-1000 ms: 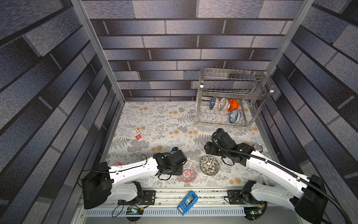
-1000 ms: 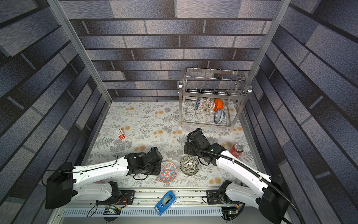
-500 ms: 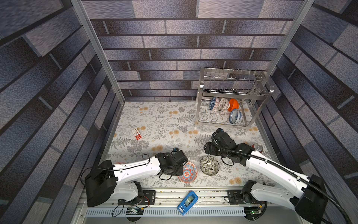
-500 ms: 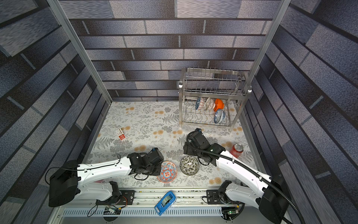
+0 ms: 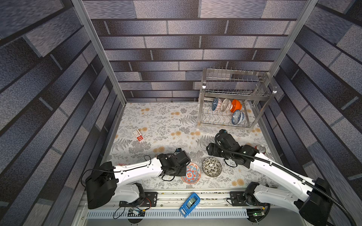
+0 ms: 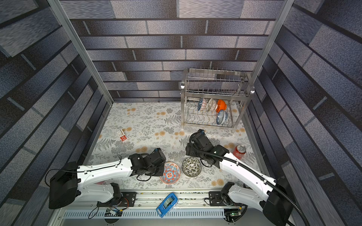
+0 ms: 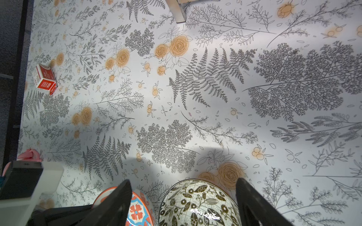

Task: Load bowls into a dish rack
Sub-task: Pick up the bowl from the bottom-center of the table.

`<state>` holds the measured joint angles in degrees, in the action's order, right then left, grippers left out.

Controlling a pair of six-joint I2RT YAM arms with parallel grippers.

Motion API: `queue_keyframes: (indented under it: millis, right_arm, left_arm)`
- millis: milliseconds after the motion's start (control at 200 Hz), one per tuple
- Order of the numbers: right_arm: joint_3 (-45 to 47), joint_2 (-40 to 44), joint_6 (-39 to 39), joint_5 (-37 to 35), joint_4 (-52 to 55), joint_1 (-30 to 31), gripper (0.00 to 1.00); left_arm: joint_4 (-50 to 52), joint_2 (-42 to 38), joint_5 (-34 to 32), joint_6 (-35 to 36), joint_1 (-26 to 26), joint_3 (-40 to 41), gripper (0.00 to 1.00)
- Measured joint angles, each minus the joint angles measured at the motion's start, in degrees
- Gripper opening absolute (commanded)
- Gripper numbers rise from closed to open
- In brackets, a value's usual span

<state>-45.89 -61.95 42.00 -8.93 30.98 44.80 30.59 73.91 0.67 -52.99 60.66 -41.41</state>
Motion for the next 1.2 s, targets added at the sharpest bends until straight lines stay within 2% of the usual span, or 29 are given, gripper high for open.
queue_keyframes:
  millis: [336, 847, 1202]
  right_arm:
    - [0.0, 0.0, 0.02, 0.07, 0.0, 0.0, 0.84]
    - [-2.58, -1.75, -0.57, 5.4, 0.04, 0.92, 0.82]
    - [-7.85, -7.08, -3.08, 10.6, 0.02, 3.8, 0.83]
  left_arm:
    - [3.76, -3.74, -2.1, -0.04, -0.79, 0.46, 0.0]
    - [6.73, -18.1, -2.32, 0.26, -10.16, 2.36, 0.0]
    - [7.13, -17.62, 2.4, 4.24, -16.09, 1.73, 0.0]
